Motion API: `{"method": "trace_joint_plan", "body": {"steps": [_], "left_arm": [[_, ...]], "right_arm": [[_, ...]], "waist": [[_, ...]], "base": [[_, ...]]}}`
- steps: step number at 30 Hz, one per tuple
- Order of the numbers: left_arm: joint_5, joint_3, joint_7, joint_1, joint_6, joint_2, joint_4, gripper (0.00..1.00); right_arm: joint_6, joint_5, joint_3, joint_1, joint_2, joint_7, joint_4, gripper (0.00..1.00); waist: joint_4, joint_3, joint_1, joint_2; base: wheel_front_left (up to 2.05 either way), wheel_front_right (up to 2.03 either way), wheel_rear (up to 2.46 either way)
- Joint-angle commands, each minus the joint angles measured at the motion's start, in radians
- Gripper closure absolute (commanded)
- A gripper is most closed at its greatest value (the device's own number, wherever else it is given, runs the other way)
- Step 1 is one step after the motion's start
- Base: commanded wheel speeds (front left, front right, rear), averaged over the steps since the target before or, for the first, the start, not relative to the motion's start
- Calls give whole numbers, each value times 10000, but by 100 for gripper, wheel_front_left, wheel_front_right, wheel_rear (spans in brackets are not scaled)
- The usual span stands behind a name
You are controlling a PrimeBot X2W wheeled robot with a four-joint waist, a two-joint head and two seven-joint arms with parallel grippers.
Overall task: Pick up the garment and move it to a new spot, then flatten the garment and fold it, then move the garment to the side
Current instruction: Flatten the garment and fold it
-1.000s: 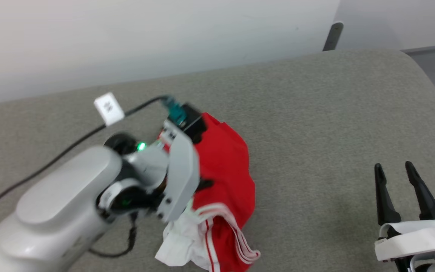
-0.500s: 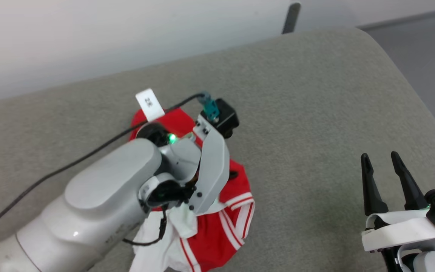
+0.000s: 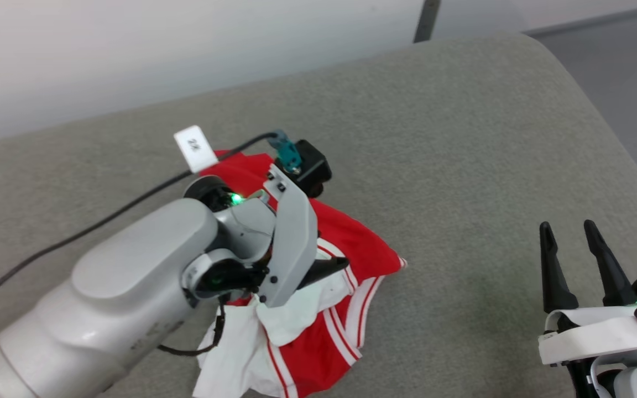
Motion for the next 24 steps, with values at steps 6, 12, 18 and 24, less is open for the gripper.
{"method": "trace_joint_plan", "body": {"steps": [6, 12, 18, 24], "left_arm": [[-132, 99, -279, 78, -24, 468, -243, 0], [-211, 100, -595, 701, 104, 990, -393, 0], [-297, 32, -926, 1544, 412, 1451, -436, 0], [-418, -138, -1129, 2325, 594, 1724, -235, 0]], "right_arm": [[1, -117, -49, 155, -186, -51, -59, 0], [1, -165, -92, 321, -306, -51, -104, 0], [1, -187, -150, 323, -496, -51, -177, 0], [1, -208, -229, 251, -588, -51, -285, 0]], "waist": [[639, -485, 0, 0], [1011, -748, 0, 0], [1294, -856, 0, 0], [1475, -791, 0, 0]], "base": [[0, 0, 0], [0, 0, 0], [0, 0, 0], [0, 0, 0]]}}
